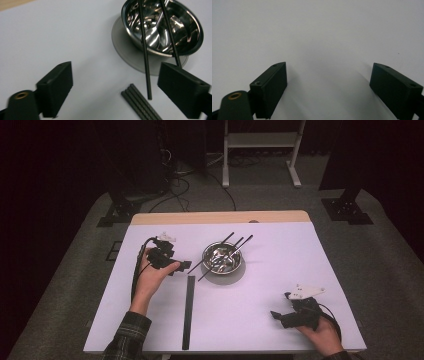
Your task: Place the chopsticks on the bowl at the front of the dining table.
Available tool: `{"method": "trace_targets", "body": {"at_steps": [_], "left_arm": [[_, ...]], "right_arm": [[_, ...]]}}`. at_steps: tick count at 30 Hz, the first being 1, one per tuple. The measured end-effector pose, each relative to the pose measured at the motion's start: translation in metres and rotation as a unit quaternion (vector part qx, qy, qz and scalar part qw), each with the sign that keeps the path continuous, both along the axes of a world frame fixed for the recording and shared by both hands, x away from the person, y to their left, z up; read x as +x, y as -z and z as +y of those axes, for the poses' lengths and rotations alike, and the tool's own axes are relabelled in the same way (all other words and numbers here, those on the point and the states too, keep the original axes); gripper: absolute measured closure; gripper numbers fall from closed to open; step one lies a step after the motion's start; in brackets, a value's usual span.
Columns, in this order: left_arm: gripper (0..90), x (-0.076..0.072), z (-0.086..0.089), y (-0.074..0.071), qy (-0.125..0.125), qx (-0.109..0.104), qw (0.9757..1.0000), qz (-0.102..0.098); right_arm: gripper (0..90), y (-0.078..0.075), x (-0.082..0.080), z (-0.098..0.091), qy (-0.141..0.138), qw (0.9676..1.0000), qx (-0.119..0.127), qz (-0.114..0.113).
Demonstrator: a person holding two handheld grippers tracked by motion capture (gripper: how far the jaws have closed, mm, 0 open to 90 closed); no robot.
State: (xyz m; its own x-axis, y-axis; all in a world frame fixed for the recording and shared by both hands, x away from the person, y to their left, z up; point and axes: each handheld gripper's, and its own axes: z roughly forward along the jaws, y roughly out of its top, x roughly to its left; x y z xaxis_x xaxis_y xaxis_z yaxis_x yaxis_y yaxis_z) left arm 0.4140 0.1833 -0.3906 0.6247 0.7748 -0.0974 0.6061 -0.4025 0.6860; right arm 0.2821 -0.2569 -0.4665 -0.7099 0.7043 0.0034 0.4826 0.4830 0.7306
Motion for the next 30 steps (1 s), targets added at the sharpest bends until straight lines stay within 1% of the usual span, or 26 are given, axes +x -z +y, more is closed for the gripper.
{"method": "trace_targets", "body": {"at_steps": [2,7,8,10,11,12,14,19,22,24,29,30], "left_arm": [[10.3,-0.001,0.002,0.003,-0.010,0.010,0.9999,-0.001],[10.3,-0.001,0.005,0.007,-0.014,0.013,0.9998,-0.001],[10.3,0.000,0.005,0.009,-0.013,0.019,0.9997,0.000],[10.3,0.000,0.004,0.010,-0.014,0.021,0.9997,0.000],[10.3,0.001,0.002,0.013,-0.013,0.028,0.9995,0.003],[10.2,0.001,0.002,0.013,-0.013,0.028,0.9995,0.003],[10.2,0.000,-0.002,0.017,-0.005,0.035,0.9993,0.007],[10.0,-0.004,-0.010,0.018,0.005,0.043,0.9990,0.006],[10.0,-0.006,-0.012,0.017,0.009,0.041,0.9991,0.006],[10.1,-0.009,-0.016,0.017,0.016,0.033,0.9993,0.005],[10.0,-0.012,-0.020,0.020,0.027,0.036,0.9990,0.007],[10.0,-0.014,-0.023,0.021,0.034,0.034,0.9988,0.009]], "right_arm": [[12.6,0.000,0.000,0.000,0.000,1.0000,0.000,0.000],[12.6,0.000,0.000,0.000,0.000,1.0000,0.000,0.000],[12.6,0.000,0.000,0.000,0.000,1.0000,0.000,0.000],[12.6,0.000,0.000,0.000,0.000,1.0000,0.000,0.000],[12.6,0.000,0.000,0.000,0.000,1.0000,0.000,0.000],[12.6,0.000,0.000,0.000,0.000,1.0000,0.000,0.000],[12.6,0.000,0.000,0.000,0.000,1.0000,0.000,0.000],[12.6,0.000,0.000,0.000,0.000,1.0000,0.000,0.000],[12.6,0.000,0.000,0.000,0.000,1.0000,0.000,0.000],[12.6,0.000,0.000,0.000,0.000,1.0000,0.000,0.000],[12.6,0.000,0.000,0.000,0.000,1.0000,0.000,0.000],[12.6,0.000,0.000,0.000,0.000,1.0000,0.000,0.000]]}}
